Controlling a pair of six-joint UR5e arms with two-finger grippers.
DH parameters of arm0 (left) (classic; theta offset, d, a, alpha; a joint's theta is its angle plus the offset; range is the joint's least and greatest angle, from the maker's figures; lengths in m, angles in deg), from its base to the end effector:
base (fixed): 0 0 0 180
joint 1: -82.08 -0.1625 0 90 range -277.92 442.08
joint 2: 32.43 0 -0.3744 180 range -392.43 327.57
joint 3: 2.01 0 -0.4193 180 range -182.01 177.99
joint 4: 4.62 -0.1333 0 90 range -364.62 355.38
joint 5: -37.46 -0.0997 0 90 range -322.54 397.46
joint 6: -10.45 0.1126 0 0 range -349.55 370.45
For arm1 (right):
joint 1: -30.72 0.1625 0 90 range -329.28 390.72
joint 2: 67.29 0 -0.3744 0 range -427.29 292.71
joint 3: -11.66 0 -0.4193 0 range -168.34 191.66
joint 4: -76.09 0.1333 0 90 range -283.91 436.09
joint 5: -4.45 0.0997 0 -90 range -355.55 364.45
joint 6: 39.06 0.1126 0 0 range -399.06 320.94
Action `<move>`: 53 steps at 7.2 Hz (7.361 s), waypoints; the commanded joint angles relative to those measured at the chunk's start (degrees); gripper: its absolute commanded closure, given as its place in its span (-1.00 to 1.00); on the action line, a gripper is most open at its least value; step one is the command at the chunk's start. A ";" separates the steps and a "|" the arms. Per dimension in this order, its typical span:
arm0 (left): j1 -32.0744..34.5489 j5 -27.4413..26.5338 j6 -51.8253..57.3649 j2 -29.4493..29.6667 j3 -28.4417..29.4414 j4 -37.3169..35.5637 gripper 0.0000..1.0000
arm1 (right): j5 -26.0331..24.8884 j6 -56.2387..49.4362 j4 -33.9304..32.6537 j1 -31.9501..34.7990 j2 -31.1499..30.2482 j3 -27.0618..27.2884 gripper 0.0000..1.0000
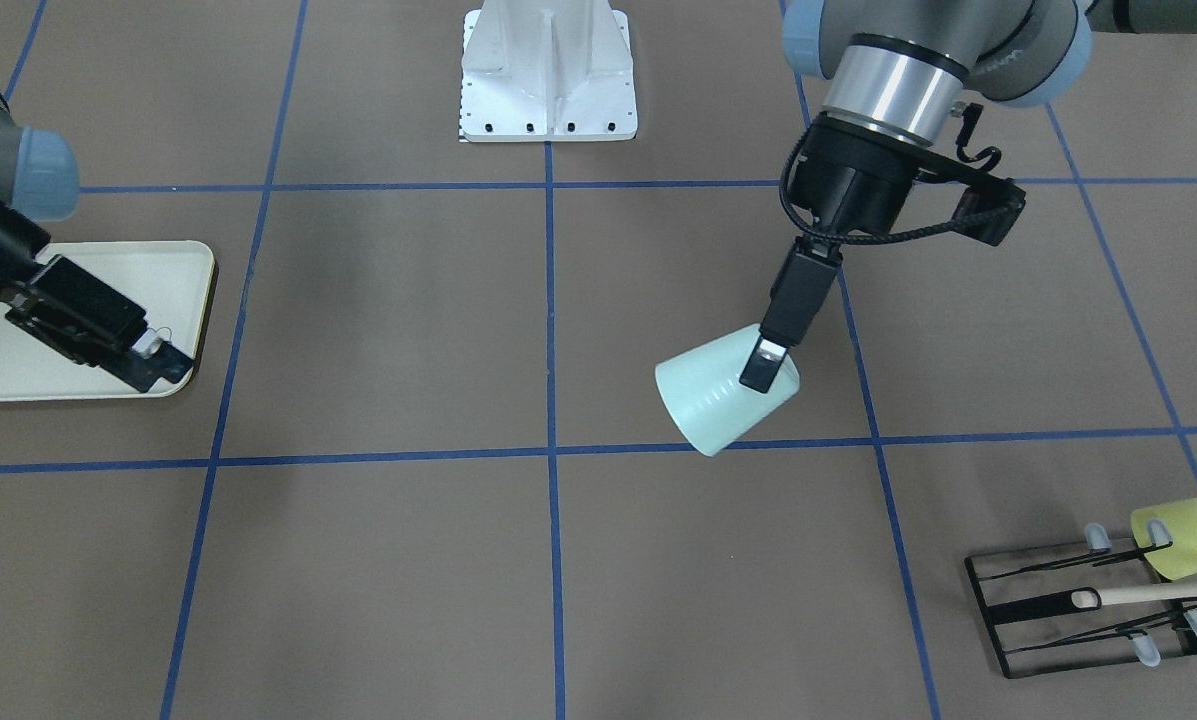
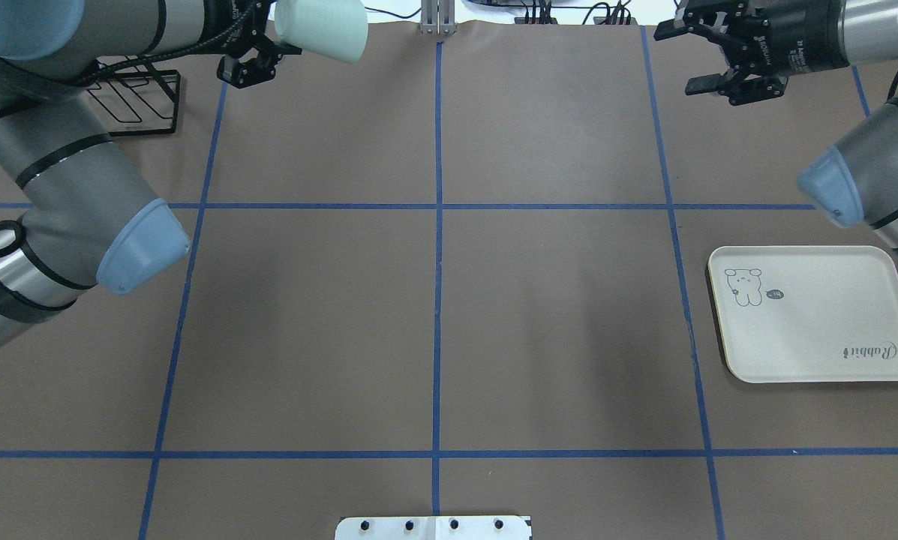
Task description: Left arm grabs green cup and hands to right arm on tray
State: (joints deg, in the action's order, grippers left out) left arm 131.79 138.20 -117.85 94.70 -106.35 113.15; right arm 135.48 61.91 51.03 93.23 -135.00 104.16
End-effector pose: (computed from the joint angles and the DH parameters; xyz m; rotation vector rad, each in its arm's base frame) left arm 0.3117 -0.5413 0.0557 -0.0200 1.4854 -1.1389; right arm -0.2280 -0.5668 0.2338 0.1427 -1.5783 0.4467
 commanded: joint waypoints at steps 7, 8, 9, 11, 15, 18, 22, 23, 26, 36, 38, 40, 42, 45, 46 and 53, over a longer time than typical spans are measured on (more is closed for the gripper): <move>0.31 23.36 -16.88 5.85 -6.57 0.71 0.65 | -7.69 22.64 31.96 -8.54 1.52 3.90 -0.97; 0.31 23.72 -17.25 6.11 -6.57 0.71 0.64 | -9.81 25.73 36.44 -9.06 1.52 4.00 -0.96; 0.39 24.59 -17.17 5.94 -6.57 0.62 0.64 | -12.70 27.59 39.88 -10.37 1.44 4.26 -0.95; 0.48 24.69 -17.34 5.94 -6.14 0.53 0.64 | -17.28 27.61 42.28 -14.59 1.43 4.27 -0.95; 0.57 26.95 -22.51 6.03 -6.40 0.80 0.64 | -17.56 26.55 42.20 -17.42 0.82 2.95 -0.94; 0.22 27.50 -25.42 7.16 -6.57 1.94 0.64 | -18.96 26.55 42.11 -18.21 1.17 2.69 -0.87; -1.35 27.50 -34.12 7.96 -6.31 5.10 0.64 | -20.20 26.55 42.11 -18.65 1.61 2.33 -0.85; -3.02 27.50 -34.22 7.96 -6.40 5.19 0.65 | -20.72 26.55 42.02 -18.65 1.61 2.25 -0.82; -4.44 27.50 -34.65 8.22 -6.40 5.28 0.65 | -20.82 26.47 42.11 -19.17 1.61 1.54 -0.81; -4.44 27.41 -35.98 8.05 -5.78 5.19 0.64 | -21.61 25.24 42.29 -20.23 1.52 1.10 -0.78; -4.53 27.41 -35.98 8.22 -5.78 5.19 0.64 | -22.49 25.32 42.29 -20.32 1.70 1.10 -0.78; -4.79 27.33 -36.85 8.31 -5.70 5.19 0.64 | -22.75 25.32 42.20 -20.41 1.79 1.10 -0.78; -4.88 27.32 -37.03 8.57 -5.61 5.19 0.64 | -22.66 25.32 42.29 -20.50 1.79 1.10 -0.78; -4.71 27.32 -37.12 8.40 -5.17 5.19 0.64 | -22.58 25.24 42.29 -20.41 1.26 1.10 -0.79; -4.70 27.24 -37.12 8.31 -5.08 5.19 0.64 | -22.49 25.32 42.29 -20.41 1.26 1.10 -0.79; -3.12 27.50 -38.52 8.22 -5.34 5.19 0.64 | -22.58 25.32 44.13 -20.06 0.38 0.66 -0.84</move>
State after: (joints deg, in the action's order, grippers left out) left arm 128.37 165.66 -156.13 102.88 -111.65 118.34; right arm 112.91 87.24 95.05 73.23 -134.57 104.95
